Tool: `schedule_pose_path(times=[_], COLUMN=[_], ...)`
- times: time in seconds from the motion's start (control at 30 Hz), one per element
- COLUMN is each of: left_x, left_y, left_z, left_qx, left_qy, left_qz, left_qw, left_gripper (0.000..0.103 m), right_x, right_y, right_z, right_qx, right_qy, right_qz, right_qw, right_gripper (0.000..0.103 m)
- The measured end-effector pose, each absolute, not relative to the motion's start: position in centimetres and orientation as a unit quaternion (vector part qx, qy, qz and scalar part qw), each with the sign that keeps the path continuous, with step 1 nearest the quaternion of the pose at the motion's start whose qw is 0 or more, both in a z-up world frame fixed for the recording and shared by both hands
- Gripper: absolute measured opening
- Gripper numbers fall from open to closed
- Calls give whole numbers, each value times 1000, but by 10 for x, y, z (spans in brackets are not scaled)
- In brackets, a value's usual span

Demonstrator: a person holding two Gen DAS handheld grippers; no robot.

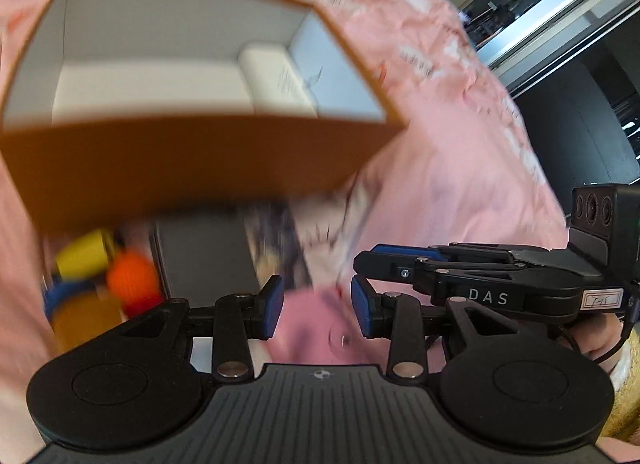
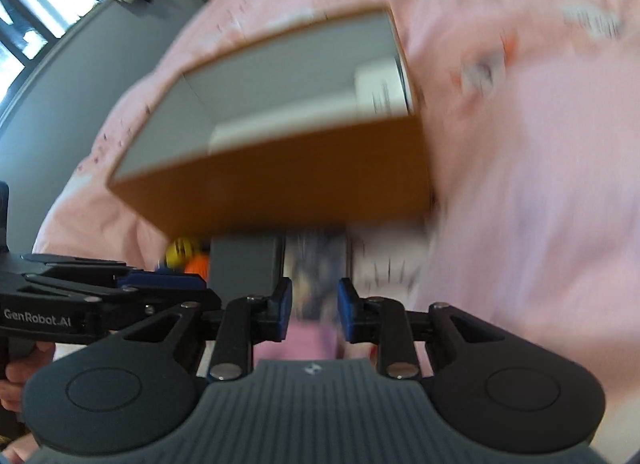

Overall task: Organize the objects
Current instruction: 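Move both tools back to the objects in front of the box, then grasp the pink card wallet with the right tool while the left tool grasps the pink pouch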

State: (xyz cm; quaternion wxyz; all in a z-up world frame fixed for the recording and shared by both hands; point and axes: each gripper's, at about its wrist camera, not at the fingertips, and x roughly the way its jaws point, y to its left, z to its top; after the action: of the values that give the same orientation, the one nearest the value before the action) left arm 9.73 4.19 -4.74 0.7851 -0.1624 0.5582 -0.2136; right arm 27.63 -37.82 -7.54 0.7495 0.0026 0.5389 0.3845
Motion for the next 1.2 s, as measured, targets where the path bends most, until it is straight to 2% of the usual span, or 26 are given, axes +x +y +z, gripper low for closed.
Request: schedule_pose_path(times=[0.3,0.5,0.67,0.73,0.87,1.03,1.2], left_x=[75,69,69,69,70,68,69], left_y=[34,39,46,49,49,50,48], left_z=[-77,-85,-86,-87,-86,-82,-77], left_qx=[-159,-167,-186,-194,-193,-195,-201], left_qy=[603,603,598,598,598,590,579], left_qz=[-173,-166,-163,-163,-159,-163,-179], left_qw=[762,762,762,760,762,767,770], left_gripper=[41,38,38,38,38,41,52], right_x=[252,254,262,262,255,250,253], right_y=[-397,-397,-400,-400,-398,-400,-413], right_z=[-109,-128,-145,-144,-131,-118,-87], right_qx=[41,59,110,111,91,78,67], right_qy=[615,634,650,649,629,608,571], right_qz=[368,372,373,375,385,397,398], right_qw=[697,676,653,653,669,683,715], right_gripper=[29,38,40,40,32,31,31])
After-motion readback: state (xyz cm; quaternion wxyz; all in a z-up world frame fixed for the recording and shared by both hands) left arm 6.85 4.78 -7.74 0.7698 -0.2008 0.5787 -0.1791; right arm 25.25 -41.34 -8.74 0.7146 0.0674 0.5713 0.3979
